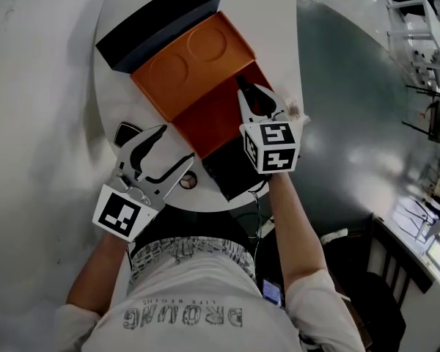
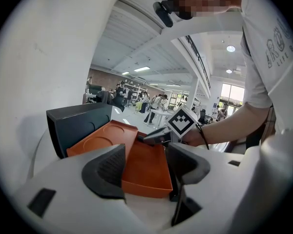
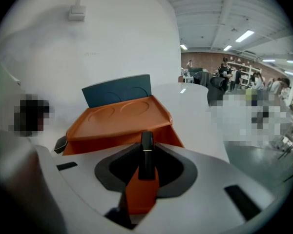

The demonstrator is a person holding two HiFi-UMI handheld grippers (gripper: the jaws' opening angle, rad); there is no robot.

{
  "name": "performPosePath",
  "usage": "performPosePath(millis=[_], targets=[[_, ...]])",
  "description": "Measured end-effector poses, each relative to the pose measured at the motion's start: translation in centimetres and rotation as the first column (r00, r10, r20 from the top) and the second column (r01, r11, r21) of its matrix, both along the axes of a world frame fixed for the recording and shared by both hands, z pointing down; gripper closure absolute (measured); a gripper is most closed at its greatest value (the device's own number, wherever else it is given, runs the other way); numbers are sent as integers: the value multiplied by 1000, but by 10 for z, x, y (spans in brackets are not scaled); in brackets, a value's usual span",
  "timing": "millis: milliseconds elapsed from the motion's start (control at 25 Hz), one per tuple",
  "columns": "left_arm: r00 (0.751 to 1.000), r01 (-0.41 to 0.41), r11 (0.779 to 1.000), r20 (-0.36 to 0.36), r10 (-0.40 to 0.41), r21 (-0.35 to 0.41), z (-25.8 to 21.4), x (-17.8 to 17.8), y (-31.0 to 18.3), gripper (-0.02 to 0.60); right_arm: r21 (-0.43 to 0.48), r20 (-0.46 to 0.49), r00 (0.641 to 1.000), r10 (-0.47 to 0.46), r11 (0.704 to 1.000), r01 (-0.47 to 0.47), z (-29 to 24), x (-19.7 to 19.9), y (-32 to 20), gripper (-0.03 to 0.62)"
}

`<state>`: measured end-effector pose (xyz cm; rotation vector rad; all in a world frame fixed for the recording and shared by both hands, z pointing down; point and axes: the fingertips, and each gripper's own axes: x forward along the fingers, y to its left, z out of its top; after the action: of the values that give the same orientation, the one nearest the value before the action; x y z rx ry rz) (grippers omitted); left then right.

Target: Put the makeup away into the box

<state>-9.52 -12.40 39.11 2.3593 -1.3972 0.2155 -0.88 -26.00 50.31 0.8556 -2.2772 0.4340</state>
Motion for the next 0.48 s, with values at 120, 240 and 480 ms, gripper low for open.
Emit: performPosePath(millis=[120, 240, 480], targets=[[1000, -2, 1000, -7, 2, -2, 1, 0, 0, 302, 8, -44, 999, -26, 1000, 27, 2, -2, 1, 493], [1000, -8, 1000, -11, 8, -2, 2, -3, 0, 302, 13, -94, 995, -40, 999, 41, 4, -2, 0, 493], [1000, -15, 1000, -26, 14, -7, 5, -16, -2, 302, 28, -237, 969, -63, 997, 72, 11, 0, -6, 493]])
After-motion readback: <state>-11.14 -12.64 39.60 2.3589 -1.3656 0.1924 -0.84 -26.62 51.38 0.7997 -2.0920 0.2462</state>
